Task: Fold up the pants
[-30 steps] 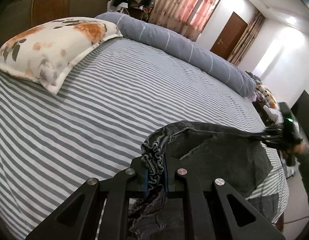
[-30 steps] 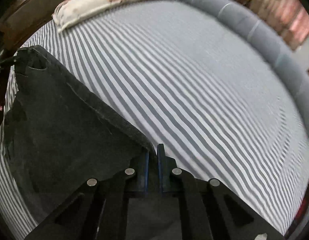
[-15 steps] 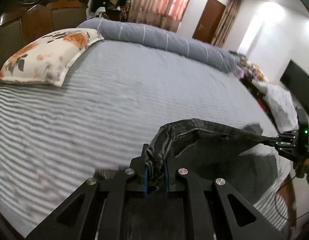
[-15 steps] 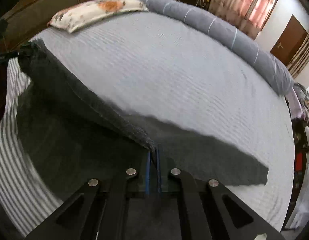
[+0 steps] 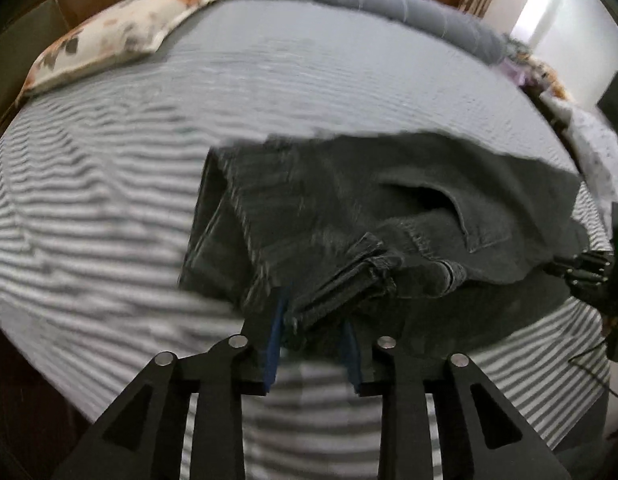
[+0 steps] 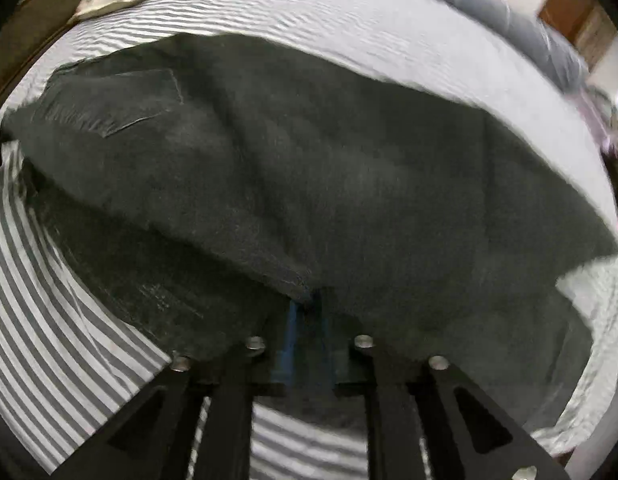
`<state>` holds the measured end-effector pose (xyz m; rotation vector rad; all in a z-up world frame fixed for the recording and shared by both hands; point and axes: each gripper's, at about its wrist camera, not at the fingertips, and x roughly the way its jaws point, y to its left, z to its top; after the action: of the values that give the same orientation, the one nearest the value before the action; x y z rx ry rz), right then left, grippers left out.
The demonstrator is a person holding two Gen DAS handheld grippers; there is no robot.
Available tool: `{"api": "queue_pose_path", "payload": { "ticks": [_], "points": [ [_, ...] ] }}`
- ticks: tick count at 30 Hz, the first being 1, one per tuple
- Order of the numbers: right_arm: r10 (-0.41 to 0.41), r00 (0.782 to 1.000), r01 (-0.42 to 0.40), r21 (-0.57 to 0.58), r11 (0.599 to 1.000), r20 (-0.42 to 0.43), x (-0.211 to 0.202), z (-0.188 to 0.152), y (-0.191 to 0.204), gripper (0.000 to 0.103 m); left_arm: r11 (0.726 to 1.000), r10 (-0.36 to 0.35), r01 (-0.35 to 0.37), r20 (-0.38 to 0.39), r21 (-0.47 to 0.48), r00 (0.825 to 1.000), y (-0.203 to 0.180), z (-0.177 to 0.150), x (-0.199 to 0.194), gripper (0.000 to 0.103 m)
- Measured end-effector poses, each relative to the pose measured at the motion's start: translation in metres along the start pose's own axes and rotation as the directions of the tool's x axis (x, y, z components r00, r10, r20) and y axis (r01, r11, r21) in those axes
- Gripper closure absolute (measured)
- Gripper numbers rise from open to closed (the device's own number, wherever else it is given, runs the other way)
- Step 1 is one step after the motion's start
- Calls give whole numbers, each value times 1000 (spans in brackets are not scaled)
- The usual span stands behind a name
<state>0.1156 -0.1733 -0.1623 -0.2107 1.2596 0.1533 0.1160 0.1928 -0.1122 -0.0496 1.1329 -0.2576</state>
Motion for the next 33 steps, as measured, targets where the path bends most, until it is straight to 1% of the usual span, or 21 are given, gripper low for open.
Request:
{"api": "queue_pose_path", "payload": {
  "ticks": [1,2,3,4,6,8,9,11,12,14,16,17,18,20,21,24,26,28,29,31,33],
  "points": [
    [30,999,-31,39,999,16,-4,-2,-3,81,1000,-10,9,-28,-30,1000,3,-5,0,67],
    [46,998,-48,61,997,34,-9,-4,-5,73,998,-26,23,-46,-64,999,6,-9,-1,65],
    [48,998,-52,83,995,49,-14,-7,-7,62,992,-57,50,-58,-119,997,12,-12,-3,62],
    [50,997,-57,104,993,65,-20,-10,-8,59,982,-91,80,-54,-173,994,16,-16,-6,58],
    [77,991,-93,152,984,108,-33,-21,-12,58,956,-139,122,-47,-268,989,25,-20,-12,54],
    [130,983,-157,216,964,133,-39,-30,-20,58,913,-204,183,-19,-365,979,33,-23,-20,54],
    [175,973,-211,269,940,151,-44,-39,-23,58,876,-252,233,11,-423,968,36,-26,-24,53],
    [256,950,-307,371,876,180,-46,-53,-31,57,827,-301,280,36,-488,953,39,-30,-27,51],
    [308,930,-367,425,828,201,-45,-59,-37,57,804,-320,296,44,-515,946,39,-32,-27,51],
    [346,913,-408,473,781,217,-43,-72,-45,57,757,-352,320,56,-569,934,38,-36,-24,51],
    [353,911,-413,499,762,215,-39,-74,-48,56,707,-386,340,65,-620,920,34,-42,-17,51],
    [354,911,-412,503,759,211,-39,-74,-46,56,701,-396,347,64,-623,916,31,-42,-14,51],
    [357,909,-416,512,752,214,-38,-74,-46,56,705,-393,344,62,-620,918,29,-41,-12,51],
    [376,898,-438,537,721,228,-36,-76,-48,56,724,-366,326,62,-608,929,24,-38,-10,51],
    [388,891,-452,558,696,237,-34,-76,-49,56,723,-361,324,66,-611,930,23,-36,-8,51],
    [399,884,-463,587,665,244,-25,-69,-40,56,695,-369,326,70,-641,927,23,-32,4,51],
    [398,887,-454,596,662,234,-19,-67,-37,56,680,-364,319,75,-660,929,23,-31,12,51],
    [402,885,-456,613,645,236,-12,-66,-36,56,664,-362,315,78,-678,929,25,-30,20,51],
    [405,882,-461,627,628,242,-9,-67,-38,56,655,-362,316,81,-687,928,27,-29,23,51],
    [416,867,-483,668,566,274,-2,-69,-45,56,646,-362,324,96,-691,927,30,-28,28,51],
    [413,858,-492,721,487,307,7,-73,-56,56,657,-354,330,109,-678,929,30,-27,28,51]
  ]
}}
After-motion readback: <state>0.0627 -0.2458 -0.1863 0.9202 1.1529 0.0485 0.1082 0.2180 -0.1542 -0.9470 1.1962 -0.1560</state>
